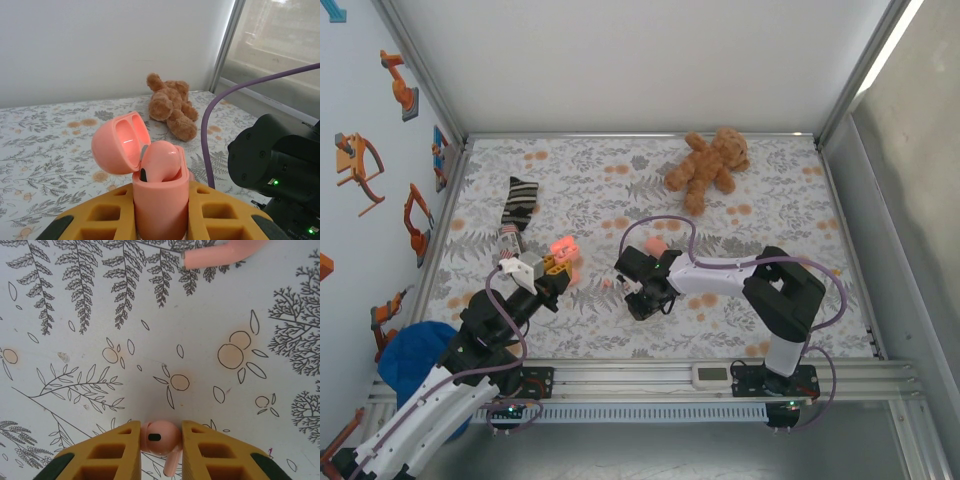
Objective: Insert wireless bluetooth earbuds into charging case
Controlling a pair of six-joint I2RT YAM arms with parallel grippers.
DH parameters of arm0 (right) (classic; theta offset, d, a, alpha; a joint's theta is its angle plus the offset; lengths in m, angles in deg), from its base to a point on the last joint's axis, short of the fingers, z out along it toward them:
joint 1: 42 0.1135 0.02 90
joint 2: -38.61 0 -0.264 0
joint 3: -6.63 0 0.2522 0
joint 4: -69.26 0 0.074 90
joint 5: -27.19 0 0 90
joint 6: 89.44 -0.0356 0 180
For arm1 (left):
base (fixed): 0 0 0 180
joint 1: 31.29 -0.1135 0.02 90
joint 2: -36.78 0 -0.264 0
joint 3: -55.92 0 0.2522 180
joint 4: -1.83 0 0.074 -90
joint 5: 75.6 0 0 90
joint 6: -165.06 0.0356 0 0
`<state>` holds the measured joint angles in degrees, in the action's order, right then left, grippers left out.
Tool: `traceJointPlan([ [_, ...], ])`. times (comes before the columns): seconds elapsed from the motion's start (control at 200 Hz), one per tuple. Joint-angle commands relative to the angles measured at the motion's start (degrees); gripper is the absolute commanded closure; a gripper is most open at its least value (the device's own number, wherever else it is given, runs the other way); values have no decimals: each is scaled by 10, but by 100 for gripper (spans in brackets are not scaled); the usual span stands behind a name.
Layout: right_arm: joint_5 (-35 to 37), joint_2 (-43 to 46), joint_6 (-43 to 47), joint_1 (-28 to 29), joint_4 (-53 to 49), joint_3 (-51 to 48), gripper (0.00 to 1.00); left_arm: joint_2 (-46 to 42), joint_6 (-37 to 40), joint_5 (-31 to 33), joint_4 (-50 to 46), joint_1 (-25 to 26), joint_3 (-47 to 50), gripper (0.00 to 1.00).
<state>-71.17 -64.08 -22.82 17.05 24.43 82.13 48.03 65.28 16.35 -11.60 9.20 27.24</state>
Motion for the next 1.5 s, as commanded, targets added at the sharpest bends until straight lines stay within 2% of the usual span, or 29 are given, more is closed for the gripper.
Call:
traceJointPlan([
  [0.0, 1, 15, -2, 0, -6, 1, 79, -7, -5, 4, 3, 3, -4, 100],
  [0.371, 32, 54, -3, 0, -10, -3, 79, 2, -10, 1, 16, 3, 0, 100],
  [0.646, 83, 114, -3, 0, -11, 1, 79, 24, -14, -11, 53, 4, 3, 100],
  [0.871, 138, 180, 6, 0, -3, 23, 79, 76, -18, -30, 99, 3, 4, 100],
  [1.047, 174, 222, 19, -1, 43, 56, 79, 110, -20, -56, 160, 3, 8, 100],
  [1.272, 186, 256, 42, 0, 96, 105, 79, 150, -18, -90, 227, 3, 1, 100],
  [1.497, 182, 292, 55, 0, 155, 109, 78, 199, -9, -121, 286, 3, -18, 100],
])
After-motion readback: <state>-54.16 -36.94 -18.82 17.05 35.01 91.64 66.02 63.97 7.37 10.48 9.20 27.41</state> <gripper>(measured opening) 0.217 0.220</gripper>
